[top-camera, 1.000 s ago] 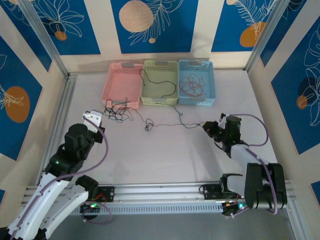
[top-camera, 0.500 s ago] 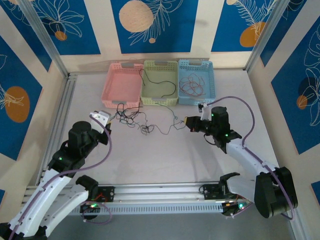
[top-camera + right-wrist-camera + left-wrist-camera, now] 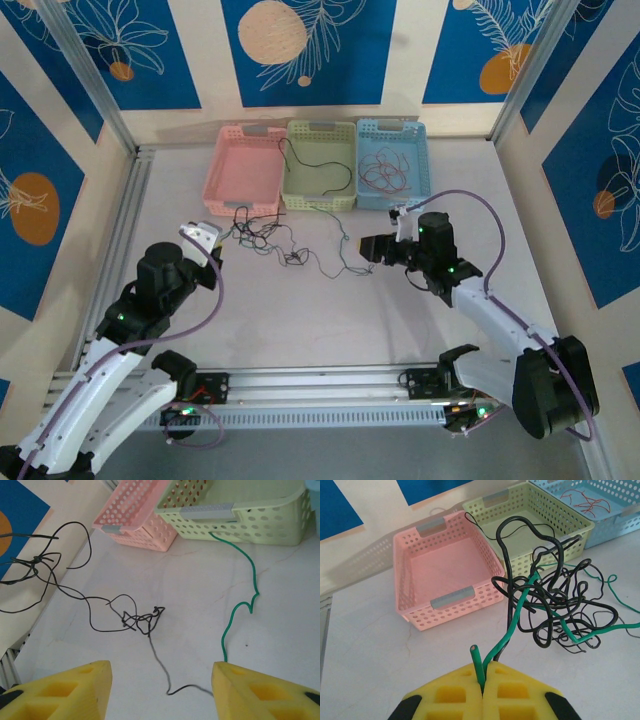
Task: Untangle the cables
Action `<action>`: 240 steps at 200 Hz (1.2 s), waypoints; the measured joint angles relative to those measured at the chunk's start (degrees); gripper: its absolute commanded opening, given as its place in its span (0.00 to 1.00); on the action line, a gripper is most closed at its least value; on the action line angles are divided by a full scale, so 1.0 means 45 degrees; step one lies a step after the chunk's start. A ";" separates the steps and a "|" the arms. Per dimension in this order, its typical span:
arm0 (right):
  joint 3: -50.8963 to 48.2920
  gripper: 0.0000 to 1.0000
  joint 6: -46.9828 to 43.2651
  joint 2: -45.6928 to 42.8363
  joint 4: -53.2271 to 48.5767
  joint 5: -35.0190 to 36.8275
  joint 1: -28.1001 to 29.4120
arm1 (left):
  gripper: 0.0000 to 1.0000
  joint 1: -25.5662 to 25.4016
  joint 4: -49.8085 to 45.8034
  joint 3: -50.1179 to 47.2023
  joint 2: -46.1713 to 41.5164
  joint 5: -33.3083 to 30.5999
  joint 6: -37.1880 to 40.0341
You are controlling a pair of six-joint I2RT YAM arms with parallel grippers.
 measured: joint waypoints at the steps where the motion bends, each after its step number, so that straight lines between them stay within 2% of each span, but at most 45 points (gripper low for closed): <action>1: 0.0000 0.56 -0.0010 0.0000 0.0000 0.0044 0.0000 | 0.00 0.0000 0.0000 0.0000 0.0000 0.0000 0.0000; 29: 0.0078 0.55 0.0005 0.0384 -0.0301 0.0738 0.0000 | 0.00 0.0000 0.0000 0.0000 0.0005 0.0000 0.0000; 57: 0.0991 0.54 0.0262 0.1821 -0.0918 0.1287 0.0321 | 0.00 0.0000 0.0000 0.0000 0.0005 0.0092 0.0000; 113: 0.5484 0.53 0.1651 0.6873 -0.3356 0.3589 0.1496 | 0.00 0.0000 0.0000 0.0000 0.0034 0.0097 0.0000; 147: 0.7276 0.54 0.2424 0.9345 -0.4755 0.5017 0.2142 | 0.00 0.0000 0.0000 0.0000 0.0034 0.0092 0.0000; 198: 0.8068 0.54 0.2837 1.0613 -0.5814 0.6217 0.2856 | 0.00 0.0000 0.0000 0.0000 0.0039 0.0092 0.0000; 215: 0.8189 0.48 0.2875 1.0618 -0.5892 0.6441 0.2856 | 0.00 0.0000 0.0000 0.0000 0.0039 0.0087 0.0000; 240: 0.8194 0.28 0.2905 1.0715 -0.5848 0.6543 0.2851 | 0.00 0.0000 0.0000 0.0000 0.0039 0.0092 0.0000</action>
